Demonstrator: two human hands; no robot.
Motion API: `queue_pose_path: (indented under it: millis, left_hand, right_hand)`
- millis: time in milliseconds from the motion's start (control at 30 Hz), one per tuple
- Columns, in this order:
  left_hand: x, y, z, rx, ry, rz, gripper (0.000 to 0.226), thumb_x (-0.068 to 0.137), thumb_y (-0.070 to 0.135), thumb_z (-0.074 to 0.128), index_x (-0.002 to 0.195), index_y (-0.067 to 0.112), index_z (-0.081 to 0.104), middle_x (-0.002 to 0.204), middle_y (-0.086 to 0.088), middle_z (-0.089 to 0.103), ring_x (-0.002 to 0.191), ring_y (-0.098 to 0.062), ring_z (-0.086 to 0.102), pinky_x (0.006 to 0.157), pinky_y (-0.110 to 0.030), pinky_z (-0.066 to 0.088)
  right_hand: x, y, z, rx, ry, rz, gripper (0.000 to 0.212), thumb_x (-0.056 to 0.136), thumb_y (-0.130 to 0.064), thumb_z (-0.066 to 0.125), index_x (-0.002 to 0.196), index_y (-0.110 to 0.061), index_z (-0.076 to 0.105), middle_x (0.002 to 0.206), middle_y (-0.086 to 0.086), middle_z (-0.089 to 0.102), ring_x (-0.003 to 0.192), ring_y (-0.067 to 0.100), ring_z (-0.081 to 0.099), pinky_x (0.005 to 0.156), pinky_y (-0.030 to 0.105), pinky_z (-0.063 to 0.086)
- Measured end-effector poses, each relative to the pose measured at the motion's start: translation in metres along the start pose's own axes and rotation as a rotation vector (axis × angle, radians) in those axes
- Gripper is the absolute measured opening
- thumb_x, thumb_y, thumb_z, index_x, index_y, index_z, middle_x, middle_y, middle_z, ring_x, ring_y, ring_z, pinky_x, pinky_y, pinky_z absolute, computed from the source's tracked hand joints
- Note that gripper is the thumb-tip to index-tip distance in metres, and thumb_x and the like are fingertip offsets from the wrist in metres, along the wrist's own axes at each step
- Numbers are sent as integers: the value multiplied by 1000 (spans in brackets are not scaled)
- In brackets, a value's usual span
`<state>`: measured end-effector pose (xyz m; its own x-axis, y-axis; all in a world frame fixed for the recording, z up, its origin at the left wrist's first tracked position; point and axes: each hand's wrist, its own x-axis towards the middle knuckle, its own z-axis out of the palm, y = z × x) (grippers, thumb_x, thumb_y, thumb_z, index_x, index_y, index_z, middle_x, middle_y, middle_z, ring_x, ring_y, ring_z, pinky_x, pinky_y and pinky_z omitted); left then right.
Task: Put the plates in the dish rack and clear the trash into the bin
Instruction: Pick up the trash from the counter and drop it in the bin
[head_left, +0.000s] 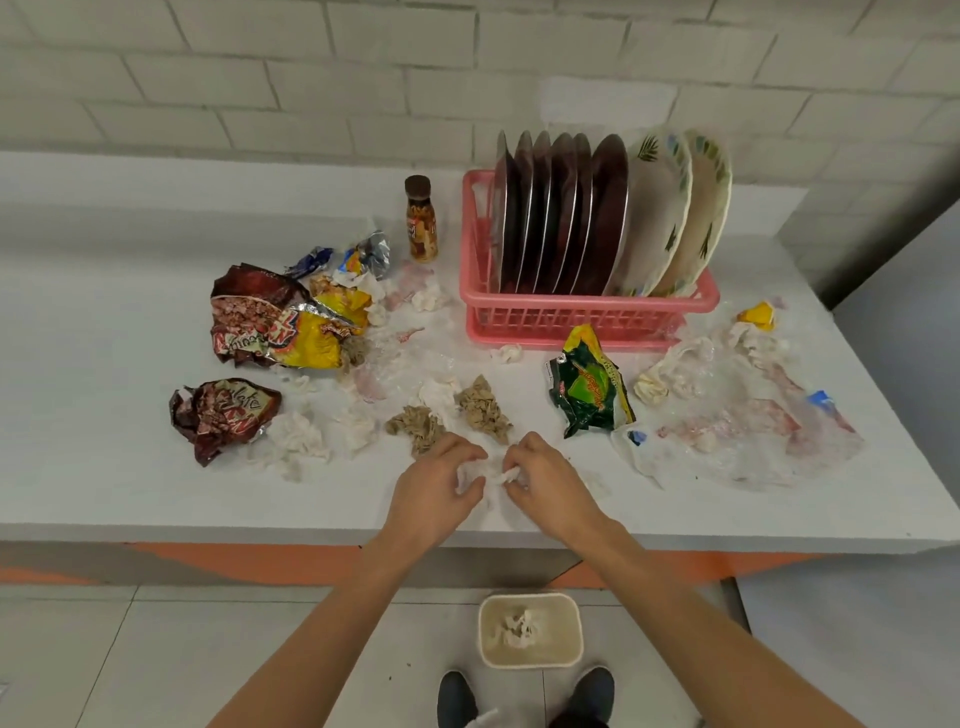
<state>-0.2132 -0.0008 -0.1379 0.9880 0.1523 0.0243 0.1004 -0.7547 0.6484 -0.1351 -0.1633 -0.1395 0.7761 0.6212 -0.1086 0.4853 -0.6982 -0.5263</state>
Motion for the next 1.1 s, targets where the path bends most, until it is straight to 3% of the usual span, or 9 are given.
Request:
queue_pose_path:
  millis: [133, 267, 367, 500, 633, 733, 900, 1000, 1100]
  left_hand:
    - [1, -9, -11, -64, 80, 8, 19, 85, 19, 62, 102, 24, 68, 96, 20, 56, 61, -6, 54, 66, -32, 52]
    - [8, -14, -22, -132, 114, 6, 20, 84, 18, 57, 100, 22, 70, 90, 17, 60, 65, -8, 58, 68, -32, 53]
    - [14, -13, -26, -170, 133, 27, 17, 90, 9, 60, 98, 19, 71, 84, 20, 57, 67, -6, 55, 64, -24, 49]
    - [18, -10, -26, -244, 112, 30, 18, 91, 6, 60, 98, 18, 72, 89, 9, 65, 73, -7, 58, 65, -14, 44]
    - [16, -9, -23, -300, 108, 32, 19, 90, 3, 61, 98, 16, 73, 90, 10, 66, 76, -6, 61, 65, -7, 41]
    - [14, -15, -18, -256, 53, 36, 24, 88, 6, 63, 104, 22, 71, 92, 12, 64, 75, -11, 60, 67, -17, 47]
    - [10, -23, -7, 68, -149, 54, 42, 90, 26, 65, 131, 29, 57, 114, 12, 53, 76, -7, 53, 67, -26, 45]
    - [5, -24, -1, 85, -144, 52, 28, 90, 26, 65, 119, 26, 64, 113, 12, 55, 92, -7, 58, 64, -21, 42]
    - [1, -21, 3, 53, -79, 79, 10, 87, 20, 70, 96, 25, 68, 96, 16, 55, 77, 3, 52, 55, -11, 30]
  right_hand:
    - [1, 4, -6, 123, 45, -10, 14, 76, -5, 64, 87, -12, 59, 92, 1, 54, 80, 21, 54, 70, 35, 45]
    - [0, 6, -22, 298, 116, -3, 28, 74, 1, 63, 95, -17, 60, 91, 0, 58, 84, 9, 53, 71, 20, 41]
    - [3, 2, -37, 398, 152, 36, 19, 79, 3, 59, 87, -14, 64, 87, 2, 57, 77, 4, 50, 65, 13, 34]
    - [7, -5, -51, 675, 181, 205, 18, 82, -11, 44, 67, -5, 53, 71, 9, 49, 64, 13, 44, 62, 28, 33]
    - [10, -11, -63, 1055, 213, 363, 23, 86, 5, 40, 68, -8, 45, 57, -3, 45, 51, 7, 41, 54, 23, 31]
    - [9, -3, -59, 1208, 192, 439, 14, 83, -14, 61, 85, -11, 48, 68, 5, 43, 57, 13, 39, 57, 29, 28]
    - [-5, 11, -44, 1164, 171, 547, 32, 92, -23, 65, 72, -10, 44, 62, 6, 37, 48, 15, 33, 51, 29, 29]
    - [-10, 12, -39, 1266, 211, 582, 33, 90, -20, 68, 67, -15, 44, 58, 3, 38, 52, 16, 40, 55, 28, 38]
    - [-10, 10, -36, 1271, 250, 579, 36, 86, -21, 72, 61, -16, 46, 58, 4, 42, 55, 17, 43, 62, 29, 43]
